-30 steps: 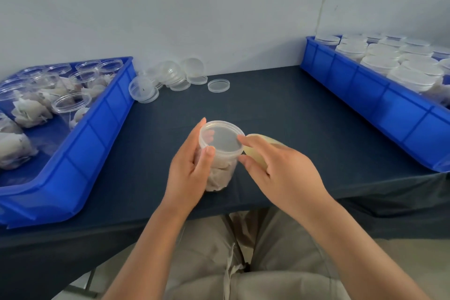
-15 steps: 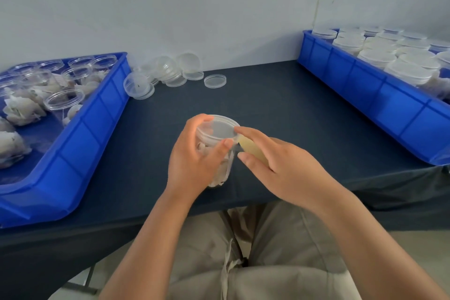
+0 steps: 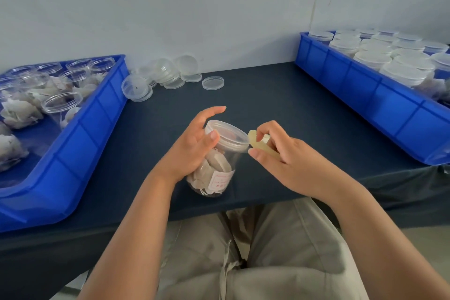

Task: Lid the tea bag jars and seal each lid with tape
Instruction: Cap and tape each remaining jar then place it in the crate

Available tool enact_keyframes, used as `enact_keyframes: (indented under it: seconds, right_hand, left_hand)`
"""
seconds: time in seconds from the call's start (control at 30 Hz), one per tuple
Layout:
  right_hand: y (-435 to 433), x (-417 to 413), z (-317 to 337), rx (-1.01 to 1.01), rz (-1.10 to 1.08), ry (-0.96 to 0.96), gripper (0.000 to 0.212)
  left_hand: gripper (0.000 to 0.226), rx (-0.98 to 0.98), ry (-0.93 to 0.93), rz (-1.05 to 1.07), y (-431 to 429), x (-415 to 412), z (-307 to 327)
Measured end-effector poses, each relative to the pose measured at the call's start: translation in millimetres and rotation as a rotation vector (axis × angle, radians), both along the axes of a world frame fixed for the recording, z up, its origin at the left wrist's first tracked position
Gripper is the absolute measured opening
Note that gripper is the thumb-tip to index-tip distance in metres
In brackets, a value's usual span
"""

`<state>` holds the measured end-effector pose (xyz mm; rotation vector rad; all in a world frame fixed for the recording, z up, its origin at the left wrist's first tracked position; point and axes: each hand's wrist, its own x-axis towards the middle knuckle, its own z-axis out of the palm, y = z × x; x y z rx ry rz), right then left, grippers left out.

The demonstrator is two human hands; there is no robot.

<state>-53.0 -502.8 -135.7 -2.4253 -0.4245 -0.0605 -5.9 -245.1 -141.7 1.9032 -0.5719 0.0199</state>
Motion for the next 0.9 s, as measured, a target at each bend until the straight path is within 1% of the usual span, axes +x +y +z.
enact_keyframes:
  seconds: [0.03, 0.13, 0.17, 0.3, 0.4, 0.43, 0.47, 0.57, 0.63, 0.77, 0.83, 0.9]
  right_hand:
    - [1, 0, 0, -0.004, -0.003, 0.003, 0.033]
    - [8, -2, -1, -0.006, -0.024, -0.008, 0.028]
    - [11, -3, -2, 0.011, -0.027, -0.020, 0.028]
    - [25, -6, -6, 0.071, -0.065, -0.098, 0.023]
    - [31, -10, -8, 0.102, -0.096, -0.097, 0.022]
    - [32, -11, -8, 0.105, -0.096, -0.100, 0.020]
    - [33, -12, -7, 0.103, -0.089, -0.106, 0.017]
    - [30, -13, -3, 0.062, -0.050, -0.116, 0.012]
    - [25, -12, 1, 0.021, 0.002, -0.088, 0.017]
    - [18, -15, 9, 0.007, 0.132, 0.006, 0.027]
    - [18, -14, 9, -0.016, 0.095, 0.002, 0.027]
    - [20, -13, 5, -0.067, 0.012, -0.062, 0.025]
  left_hand:
    - [0.053, 0.004, 0.001, -0.004, -1, -1, 0]
    - [0.033, -0.034, -0.007, 0.039, 0, 0, -4]
    - [0.033, -0.051, -0.011, 0.051, 1, -1, -5]
    - [0.038, -0.080, -0.040, 0.103, 8, -10, -5]
    - [0.045, -0.064, -0.013, 0.113, 7, -20, -2]
    - [0.045, -0.055, -0.014, 0.135, 2, -23, -1]
    - [0.046, -0.043, -0.026, 0.179, -4, -26, -1]
    - [0.059, -0.023, -0.090, 0.358, -20, -35, -1]
    - [0.057, -0.074, -0.102, 0.407, -22, -37, -4]
    - [0.055, -0.117, -0.093, 0.406, -19, -39, -4]
    - [0.057, -0.107, -0.083, 0.404, -19, -39, -3]
    - [0.056, -0.083, -0.101, 0.409, -21, -38, -4]
